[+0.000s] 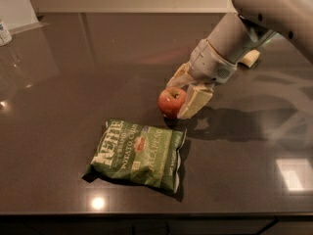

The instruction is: Move apple near green jalapeno chip bag

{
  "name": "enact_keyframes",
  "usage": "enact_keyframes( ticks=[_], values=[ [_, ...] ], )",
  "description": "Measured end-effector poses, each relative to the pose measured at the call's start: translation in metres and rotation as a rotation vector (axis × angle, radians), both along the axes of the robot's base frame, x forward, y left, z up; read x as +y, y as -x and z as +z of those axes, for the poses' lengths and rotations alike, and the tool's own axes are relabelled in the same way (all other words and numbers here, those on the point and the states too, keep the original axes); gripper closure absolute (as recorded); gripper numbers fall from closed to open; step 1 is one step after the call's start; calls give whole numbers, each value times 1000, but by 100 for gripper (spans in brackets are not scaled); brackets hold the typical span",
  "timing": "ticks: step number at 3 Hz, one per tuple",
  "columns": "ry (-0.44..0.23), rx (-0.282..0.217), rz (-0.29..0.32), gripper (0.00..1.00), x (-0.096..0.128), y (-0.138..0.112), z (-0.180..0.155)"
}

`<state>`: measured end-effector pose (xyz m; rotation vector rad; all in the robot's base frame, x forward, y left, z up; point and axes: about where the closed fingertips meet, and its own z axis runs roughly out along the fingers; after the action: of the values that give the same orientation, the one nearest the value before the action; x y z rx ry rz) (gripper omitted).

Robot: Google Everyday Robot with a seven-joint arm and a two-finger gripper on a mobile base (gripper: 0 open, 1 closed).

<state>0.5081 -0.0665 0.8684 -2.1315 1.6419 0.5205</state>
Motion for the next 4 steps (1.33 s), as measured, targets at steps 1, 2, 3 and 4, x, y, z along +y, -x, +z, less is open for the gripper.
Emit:
enact_keyframes(
  ticks=[1,2,3,4],
  values=[
    [9,6,16,60,-1,2,-4],
    [8,5,18,36,1,2,-5],
    [7,4,19,13,2,1,-6],
    [6,3,20,0,4,0,-6]
  ],
)
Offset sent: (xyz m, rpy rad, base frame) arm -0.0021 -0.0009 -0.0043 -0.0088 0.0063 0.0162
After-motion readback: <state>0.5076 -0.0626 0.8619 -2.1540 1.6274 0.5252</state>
